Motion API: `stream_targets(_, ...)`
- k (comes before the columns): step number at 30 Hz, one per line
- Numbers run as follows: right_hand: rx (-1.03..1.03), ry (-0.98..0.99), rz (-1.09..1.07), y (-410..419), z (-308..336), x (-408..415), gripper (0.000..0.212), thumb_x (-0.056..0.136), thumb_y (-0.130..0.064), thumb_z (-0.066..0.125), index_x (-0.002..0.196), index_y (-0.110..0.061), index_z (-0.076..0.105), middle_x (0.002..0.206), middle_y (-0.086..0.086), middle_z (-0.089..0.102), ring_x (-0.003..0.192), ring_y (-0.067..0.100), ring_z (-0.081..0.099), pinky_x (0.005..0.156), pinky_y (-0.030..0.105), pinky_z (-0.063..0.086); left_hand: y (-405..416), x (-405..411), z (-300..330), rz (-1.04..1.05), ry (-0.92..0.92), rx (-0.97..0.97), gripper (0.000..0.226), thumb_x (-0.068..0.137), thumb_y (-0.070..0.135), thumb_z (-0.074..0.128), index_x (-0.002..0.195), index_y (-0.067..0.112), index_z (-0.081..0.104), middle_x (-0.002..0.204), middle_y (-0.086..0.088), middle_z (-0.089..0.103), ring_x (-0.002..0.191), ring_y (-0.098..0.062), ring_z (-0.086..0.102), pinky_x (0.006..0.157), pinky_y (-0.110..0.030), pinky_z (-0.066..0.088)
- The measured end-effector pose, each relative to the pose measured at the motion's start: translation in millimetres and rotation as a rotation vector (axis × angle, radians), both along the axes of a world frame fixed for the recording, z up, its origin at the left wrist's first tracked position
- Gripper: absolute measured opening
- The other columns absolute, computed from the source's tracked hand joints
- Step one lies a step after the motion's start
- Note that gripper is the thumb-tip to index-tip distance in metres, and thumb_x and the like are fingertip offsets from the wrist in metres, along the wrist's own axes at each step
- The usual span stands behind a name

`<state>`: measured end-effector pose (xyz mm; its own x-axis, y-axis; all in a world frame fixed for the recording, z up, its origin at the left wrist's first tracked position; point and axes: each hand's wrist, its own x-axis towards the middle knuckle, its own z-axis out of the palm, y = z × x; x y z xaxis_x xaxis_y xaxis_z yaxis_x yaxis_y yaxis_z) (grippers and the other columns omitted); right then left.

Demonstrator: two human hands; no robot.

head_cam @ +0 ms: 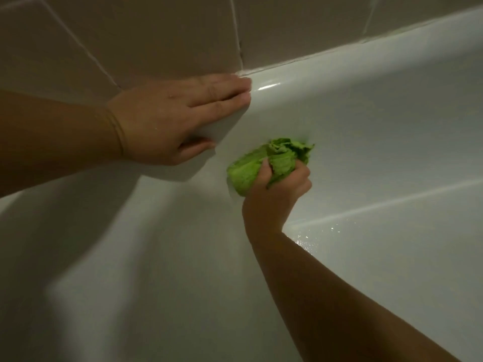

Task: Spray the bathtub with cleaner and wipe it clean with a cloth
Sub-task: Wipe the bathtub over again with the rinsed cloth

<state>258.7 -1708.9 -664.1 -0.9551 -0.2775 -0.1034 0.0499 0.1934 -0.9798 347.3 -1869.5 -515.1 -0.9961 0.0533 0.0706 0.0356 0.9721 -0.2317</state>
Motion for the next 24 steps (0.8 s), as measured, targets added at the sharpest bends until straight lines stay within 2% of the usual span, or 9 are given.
stream_targets(2, 0.031, -0.047, 0.189, 3.7, -11.5, 18.1, 0.041, 0.096, -0.023, 0.069, 0.127, -0.011, 0.046, 0.127, 0.009, 0.040, 0.103, 0.009, 0.040, 0.102, 0.040, 0.044, 0.1, -4.9, -0.8, -0.016, 0.004, -0.018, 0.074, 0.099, 0.034, 0.055, 0.161, 0.004, 0.027, 0.167, -0.017, 0.025, 0.154, -0.033, 0.028, 0.123, -0.042, 0.030)
stream_targets(4, 0.032, -0.031, 0.245, 10.5, -20.5, 11.2, 0.042, 0.093, -0.018, 0.071, 0.126, -0.011, 0.047, 0.126, 0.009, 0.040, 0.105, 0.009, 0.041, 0.103, 0.034, 0.042, 0.2, -8.9, -1.4, -0.025, 0.009, -0.013, 0.073, 0.099, 0.033, 0.055, 0.160, 0.003, 0.028, 0.167, -0.018, 0.026, 0.154, -0.033, 0.027, 0.124, -0.041, 0.028)
stream_targets(6, 0.023, -0.015, 0.090, 11.2, -26.4, -11.2, 0.046, 0.093, -0.015, 0.072, 0.131, -0.006, 0.049, 0.127, 0.013, 0.044, 0.097, 0.000, 0.038, 0.097, 0.024, 0.038, -0.2, -11.6, -1.7, -0.026, 0.017, -0.003, 0.072, 0.100, 0.033, 0.055, 0.159, 0.002, 0.029, 0.167, -0.018, 0.026, 0.154, -0.033, 0.026, 0.126, -0.038, 0.023)
stream_targets(9, -0.007, -0.181, -0.122, 5.7, -30.4, -25.9, 0.047, 0.099, -0.026, 0.064, 0.139, -0.011, 0.046, 0.131, 0.010, 0.044, 0.097, 0.000, 0.044, 0.091, 0.025, 0.043, -0.6, -17.4, -2.1, -0.038, 0.010, -0.018, 0.070, 0.102, 0.027, 0.056, 0.160, 0.003, 0.026, 0.168, -0.017, 0.023, 0.155, -0.033, 0.024, 0.127, -0.039, 0.023)
stream_targets(12, 0.114, -0.167, 0.066, 8.4, -43.6, 1.1, 0.038, 0.101, -0.028, 0.063, 0.127, -0.007, 0.045, 0.125, 0.012, 0.044, 0.093, 0.004, 0.038, 0.092, 0.026, 0.041, -0.4, -24.5, -2.6, -0.065, 0.002, -0.010, 0.071, 0.101, 0.024, 0.058, 0.160, 0.001, 0.027, 0.167, -0.019, 0.024, 0.155, -0.034, 0.025, 0.125, -0.046, 0.028)
stream_targets(15, 0.133, -0.171, 0.228, 21.9, -55.0, -1.1, 0.031, 0.099, -0.023, 0.065, 0.118, -0.012, 0.044, 0.120, 0.006, 0.041, 0.087, -0.005, 0.046, 0.079, 0.014, 0.038, -0.3, -28.1, -3.7, -0.067, 0.026, -0.015, 0.070, 0.101, 0.028, 0.055, 0.160, 0.002, 0.028, 0.167, -0.018, 0.025, 0.155, -0.032, 0.024, 0.126, -0.041, 0.025)
stream_targets(20, 0.147, -0.172, -0.055, 23.1, -70.5, -52.5, 0.049, 0.102, -0.027, 0.060, 0.143, -0.011, 0.041, 0.126, 0.001, 0.037, 0.105, 0.014, 0.044, 0.087, 0.024, 0.036, 1.7, -32.2, -5.2, -0.078, 0.039, 0.011, 0.070, 0.098, 0.029, 0.055, 0.158, 0.001, 0.031, 0.165, -0.019, 0.029, 0.153, -0.034, 0.028, 0.126, -0.039, 0.024)
stream_targets(22, 0.207, -0.211, 0.056, 23.3, -78.8, -39.6, 0.049, 0.103, -0.027, 0.058, 0.144, -0.008, 0.038, 0.130, 0.007, 0.038, 0.107, 0.020, 0.045, 0.086, 0.022, 0.033, 2.5, -36.0, -6.1, -0.072, 0.036, 0.004, 0.070, 0.098, 0.029, 0.055, 0.159, 0.003, 0.031, 0.165, -0.019, 0.028, 0.153, -0.034, 0.028, 0.124, -0.044, 0.029)
stream_targets(24, 0.283, -0.237, 0.274, 30.5, -88.2, -20.1, 0.044, 0.102, -0.025, 0.059, 0.137, -0.006, 0.039, 0.130, 0.011, 0.039, 0.109, 0.027, 0.050, 0.082, 0.022, 0.032, 4.2, -39.9, -6.0, -0.071, 0.041, -0.001, 0.069, 0.099, 0.026, 0.056, 0.159, 0.003, 0.031, 0.166, -0.018, 0.028, 0.153, -0.034, 0.028, 0.123, -0.046, 0.031)
